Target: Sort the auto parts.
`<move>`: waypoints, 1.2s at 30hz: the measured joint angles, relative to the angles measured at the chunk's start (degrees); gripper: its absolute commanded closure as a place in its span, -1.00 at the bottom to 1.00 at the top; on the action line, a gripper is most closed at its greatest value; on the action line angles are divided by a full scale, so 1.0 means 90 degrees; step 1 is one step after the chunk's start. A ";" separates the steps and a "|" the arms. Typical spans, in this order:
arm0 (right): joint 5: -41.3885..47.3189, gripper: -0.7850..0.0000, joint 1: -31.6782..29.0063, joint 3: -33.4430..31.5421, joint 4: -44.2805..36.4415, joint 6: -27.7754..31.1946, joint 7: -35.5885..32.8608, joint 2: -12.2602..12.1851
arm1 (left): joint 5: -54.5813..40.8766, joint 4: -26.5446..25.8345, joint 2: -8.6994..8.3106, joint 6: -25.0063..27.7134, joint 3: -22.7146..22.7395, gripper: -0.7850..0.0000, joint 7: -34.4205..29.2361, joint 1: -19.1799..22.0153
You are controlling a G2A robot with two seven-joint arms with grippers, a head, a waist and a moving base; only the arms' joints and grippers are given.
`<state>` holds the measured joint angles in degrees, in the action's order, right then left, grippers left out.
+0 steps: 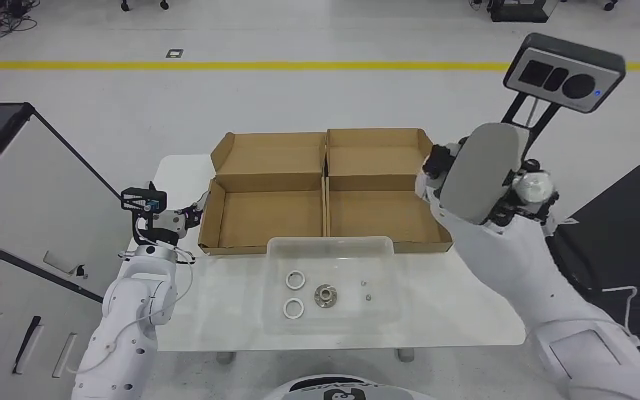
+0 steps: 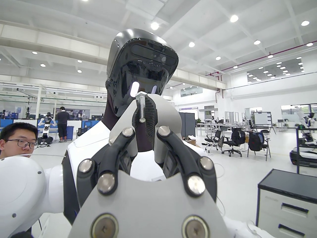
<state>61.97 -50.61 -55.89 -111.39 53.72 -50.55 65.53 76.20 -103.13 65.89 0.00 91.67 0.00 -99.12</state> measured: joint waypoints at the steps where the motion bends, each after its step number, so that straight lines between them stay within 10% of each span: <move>1: -0.0003 1.00 -0.0003 -0.0016 0.0012 -0.0014 -0.0015 0.0017 | 0.0000 0.0000 0.0000 0.0000 0.0000 -1.00 0.0000 0.0000; 36: -0.1277 1.00 -0.0466 -0.0642 -0.0108 -0.1393 -0.0296 0.0161 | 0.0000 0.0000 0.0000 0.0000 0.0000 -1.00 0.0000 0.0000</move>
<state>50.47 -54.80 -61.67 -112.36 41.19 -53.21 66.98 76.20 -103.13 65.89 0.00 91.67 0.00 -99.12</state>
